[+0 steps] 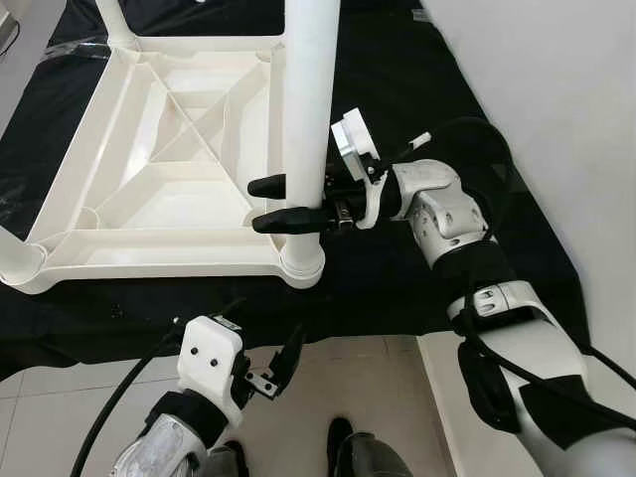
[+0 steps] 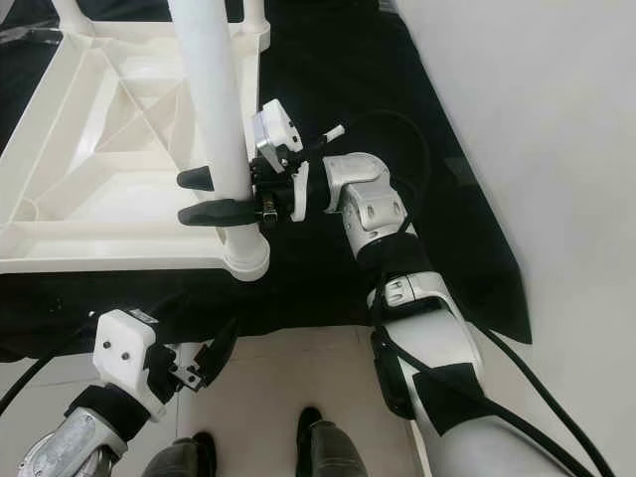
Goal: Building children table
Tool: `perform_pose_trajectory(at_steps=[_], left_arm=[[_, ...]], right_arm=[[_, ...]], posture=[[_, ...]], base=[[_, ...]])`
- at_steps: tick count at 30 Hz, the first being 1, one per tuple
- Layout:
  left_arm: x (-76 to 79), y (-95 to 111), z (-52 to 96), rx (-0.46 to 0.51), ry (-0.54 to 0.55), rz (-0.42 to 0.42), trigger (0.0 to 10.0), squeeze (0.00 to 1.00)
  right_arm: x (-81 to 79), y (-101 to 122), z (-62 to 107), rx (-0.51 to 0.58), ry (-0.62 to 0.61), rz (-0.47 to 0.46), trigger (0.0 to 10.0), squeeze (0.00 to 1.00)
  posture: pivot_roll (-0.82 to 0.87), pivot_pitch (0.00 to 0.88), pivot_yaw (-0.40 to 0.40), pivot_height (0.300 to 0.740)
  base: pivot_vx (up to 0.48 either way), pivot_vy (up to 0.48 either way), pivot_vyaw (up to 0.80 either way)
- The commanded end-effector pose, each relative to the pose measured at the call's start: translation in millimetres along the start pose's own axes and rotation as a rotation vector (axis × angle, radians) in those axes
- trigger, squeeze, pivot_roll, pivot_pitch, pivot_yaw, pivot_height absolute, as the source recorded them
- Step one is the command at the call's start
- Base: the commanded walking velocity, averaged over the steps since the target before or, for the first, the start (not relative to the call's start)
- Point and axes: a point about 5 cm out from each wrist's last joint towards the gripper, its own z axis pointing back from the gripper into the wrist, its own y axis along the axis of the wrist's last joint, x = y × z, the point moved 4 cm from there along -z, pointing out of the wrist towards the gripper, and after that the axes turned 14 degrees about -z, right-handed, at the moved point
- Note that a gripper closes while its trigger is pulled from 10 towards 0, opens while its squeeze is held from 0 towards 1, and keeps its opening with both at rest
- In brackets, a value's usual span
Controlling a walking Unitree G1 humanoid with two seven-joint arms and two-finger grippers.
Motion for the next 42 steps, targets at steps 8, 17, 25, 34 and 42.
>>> perform_pose_trajectory(at_steps=[8,17,25,34,42], left_arm=[[-0.4,-3.1,2.1,-0.016,-0.009,-0.001,10.0,0.0],[0.2,-6.1,-7.8,-0.003,-0.031,-0.001,10.0,0.0],[-1.5,-8.3,-11.7,0.001,-0.015,-0.009,10.0,0.0],[1.1,-8.3,-10.1,0.001,-0.023,-0.005,10.0,0.0],[2.9,-6.2,-4.9,-0.002,-0.021,-0.003,10.0,0.0]], right_arm=[[21.3,-59.7,38.8,0.043,-1.062,-0.087,0.0,0.0],[-7.8,-84.3,-35.7,0.088,-1.085,-0.206,0.0,0.0],[-3.2,-51.4,-36.5,0.186,-0.952,-0.223,10.0,1.0],[-18.2,-25.3,-29.9,0.117,-0.483,-0.071,10.0,0.95],[1.9,-15.5,2.2,-0.011,-0.314,-0.005,10.0,0.0]], posture=[[0.1,0.318,-0.068,0.74],[0.1,0.262,-0.057,0.74],[0.11,0.233,-0.067,0.74],[0.12,0.227,-0.065,0.74],[0.15,0.257,-0.065,0.74]], base=[[0.0,0.0,0.0],[0.0,0.0,0.0],[0.0,0.0,0.0],[0.0,0.0,0.0],[0.0,0.0,0.0]])
